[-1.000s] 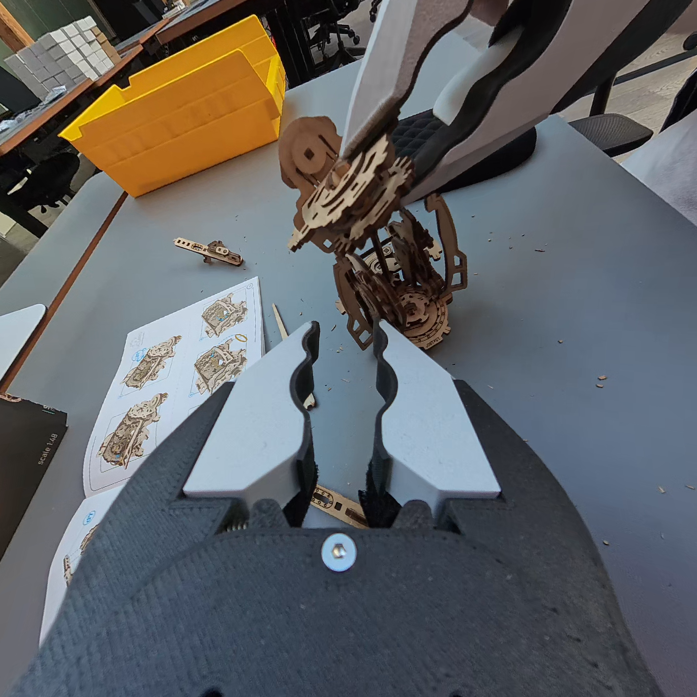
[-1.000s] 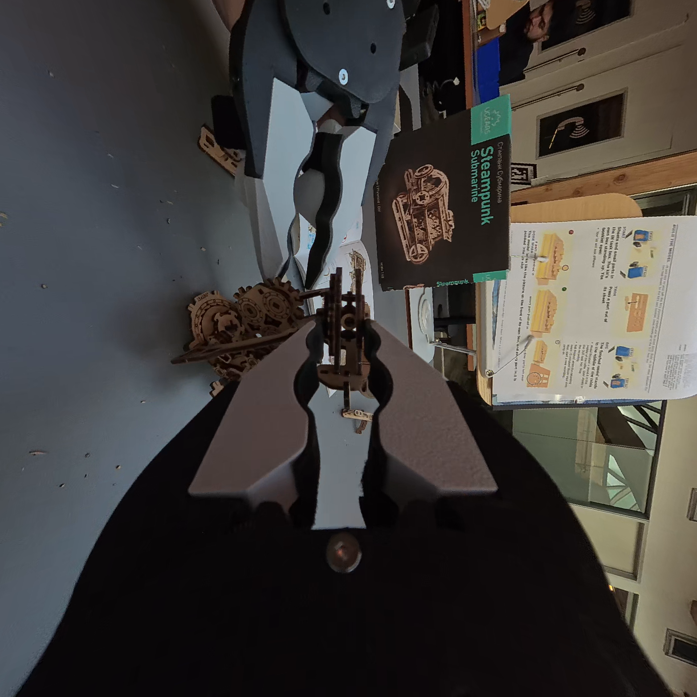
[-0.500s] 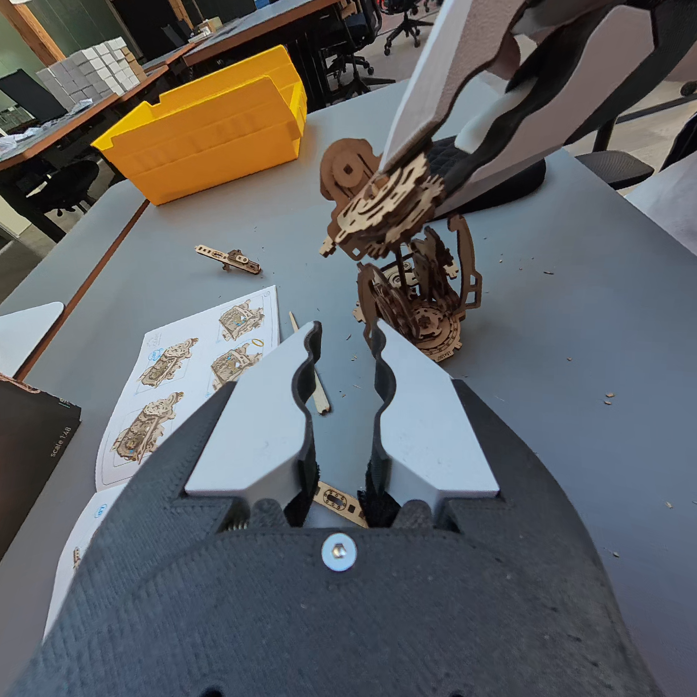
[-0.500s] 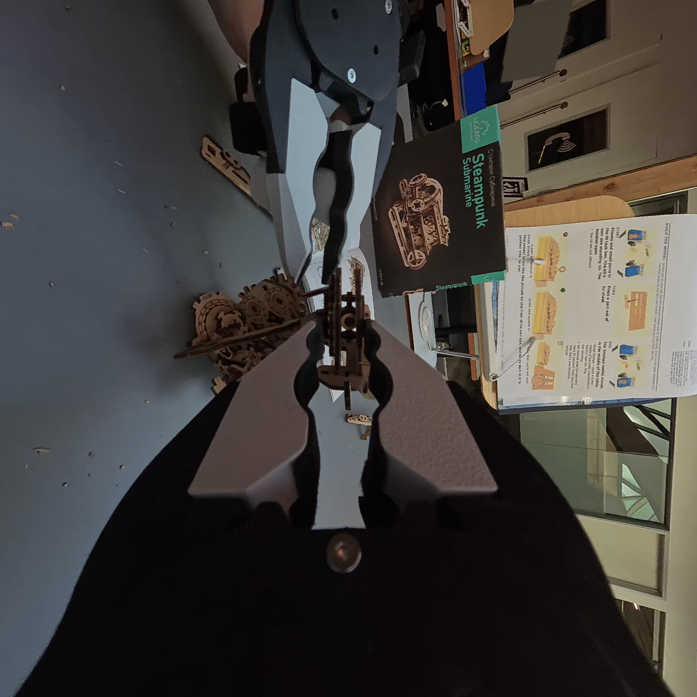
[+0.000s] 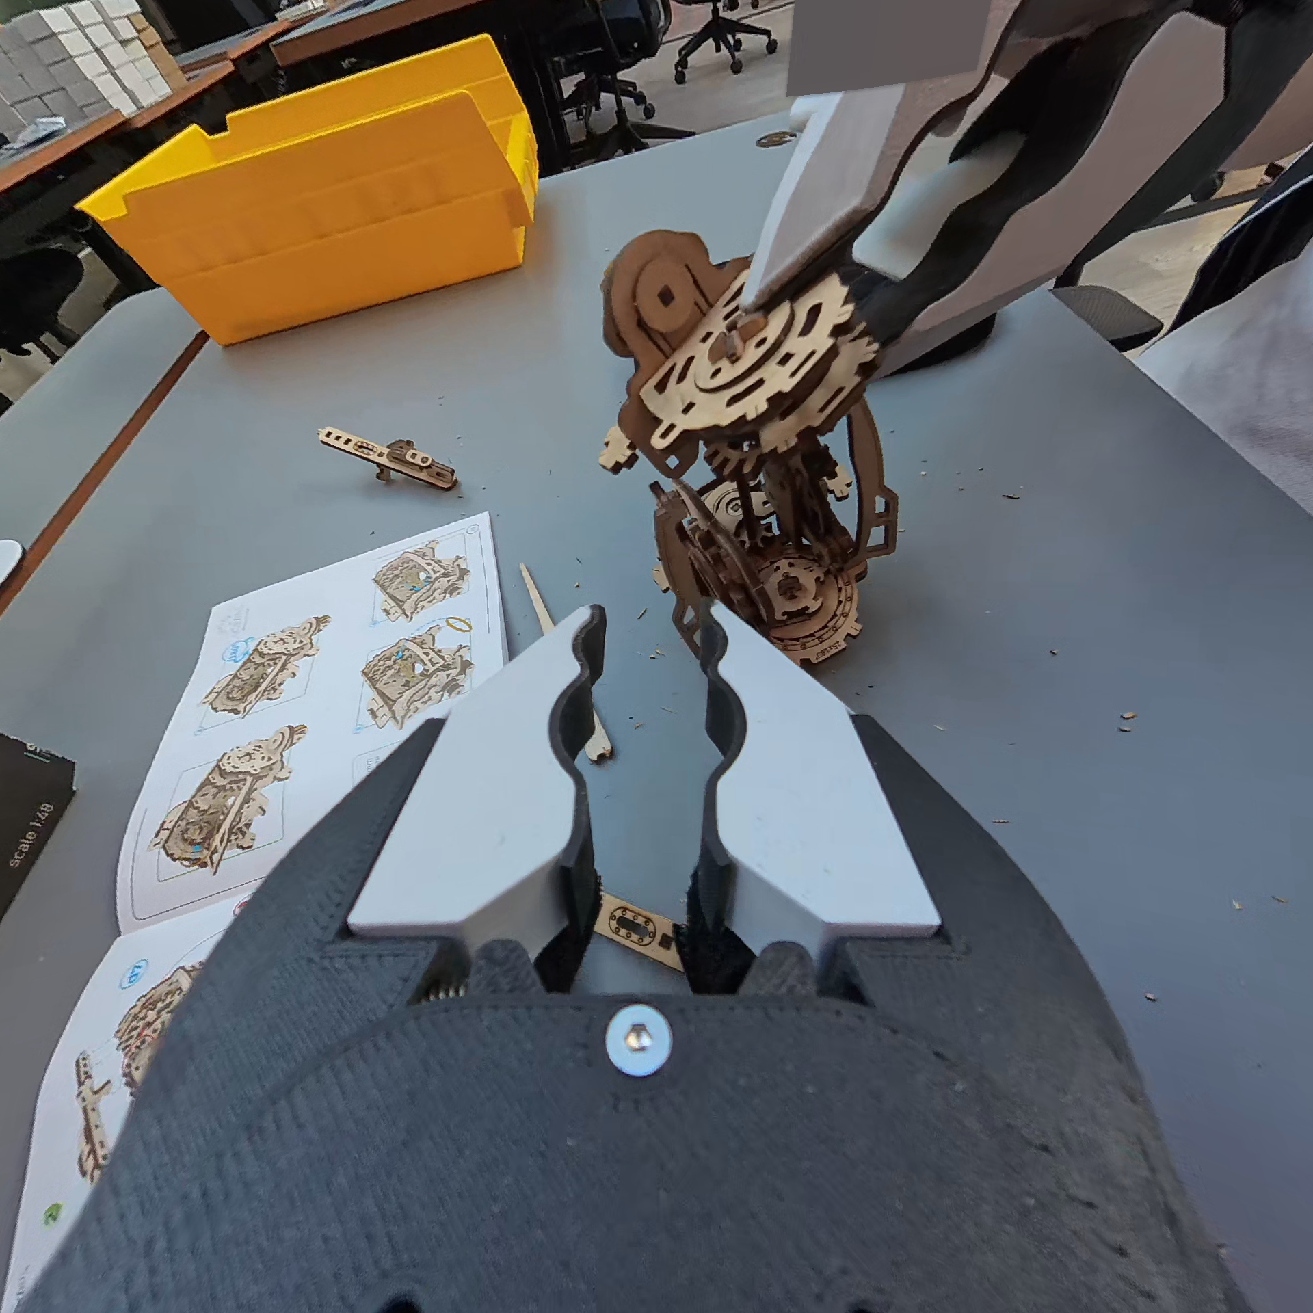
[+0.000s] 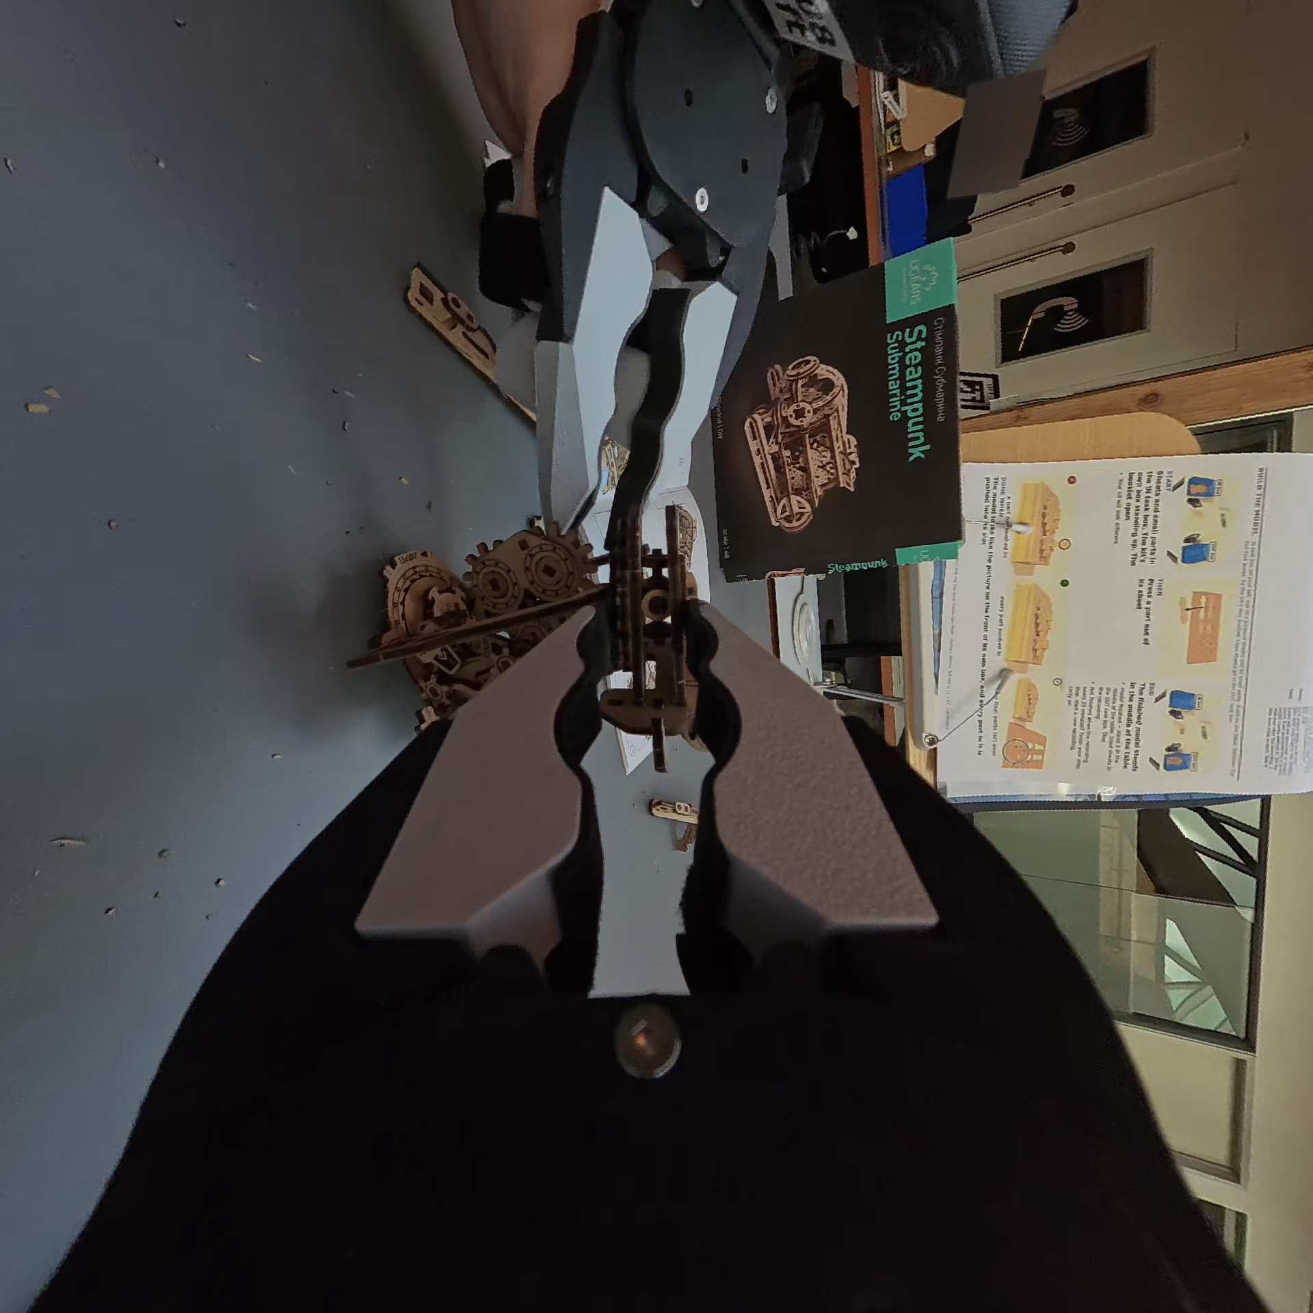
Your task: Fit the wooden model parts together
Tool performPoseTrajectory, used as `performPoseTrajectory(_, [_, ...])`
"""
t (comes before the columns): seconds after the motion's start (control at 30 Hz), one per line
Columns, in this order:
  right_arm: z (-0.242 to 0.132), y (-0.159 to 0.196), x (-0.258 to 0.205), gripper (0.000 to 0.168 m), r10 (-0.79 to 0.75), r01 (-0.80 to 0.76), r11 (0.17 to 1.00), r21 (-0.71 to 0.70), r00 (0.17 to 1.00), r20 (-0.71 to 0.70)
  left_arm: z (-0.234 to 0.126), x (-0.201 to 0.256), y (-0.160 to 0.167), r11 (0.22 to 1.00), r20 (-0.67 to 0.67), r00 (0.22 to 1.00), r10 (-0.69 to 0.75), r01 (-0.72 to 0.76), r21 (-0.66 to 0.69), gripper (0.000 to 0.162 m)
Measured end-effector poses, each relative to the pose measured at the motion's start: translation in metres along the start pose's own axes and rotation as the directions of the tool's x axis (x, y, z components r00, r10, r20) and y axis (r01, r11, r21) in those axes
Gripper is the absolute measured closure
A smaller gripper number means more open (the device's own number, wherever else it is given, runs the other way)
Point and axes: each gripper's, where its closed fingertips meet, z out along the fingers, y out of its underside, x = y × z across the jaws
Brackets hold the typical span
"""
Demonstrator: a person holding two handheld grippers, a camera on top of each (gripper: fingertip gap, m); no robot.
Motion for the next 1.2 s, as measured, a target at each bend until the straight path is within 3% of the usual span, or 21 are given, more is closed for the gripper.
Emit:
performPoseTrajectory(0.3, [0.002,-0.003,-0.001,0.148,-0.023,0.025,0.999,-0.039,0.998,0.065,-0.004,0.009,0.003,0.998,-0.075,0.995,-0.068,0.067,-0.018,0.131])
performPoseTrajectory(0.43, [0.003,-0.002,0.0,0.148,-0.008,0.012,0.999,-0.049,0.997,0.08,-0.004,0.018,0.006,0.989,-0.167,0.975,-0.146,0.138,-0.06,0.111])
performPoseTrajectory(0.7, [0.006,0.002,0.007,0.148,0.02,-0.014,0.996,-0.091,0.997,0.071,0.001,0.014,0.008,0.989,-0.124,0.983,-0.138,0.129,-0.076,0.122])
performPoseTrajectory(0.93, [0.01,0.005,0.003,0.148,0.014,-0.005,0.994,-0.107,0.996,0.086,0.005,0.017,0.008,0.989,-0.119,0.984,-0.133,0.124,-0.083,0.118])
performPoseTrajectory(1.2, [0.011,0.003,0.003,0.148,0.011,-0.001,0.993,-0.117,0.996,0.083,0.006,0.017,0.003,0.992,-0.106,0.988,-0.114,0.108,-0.059,0.127])
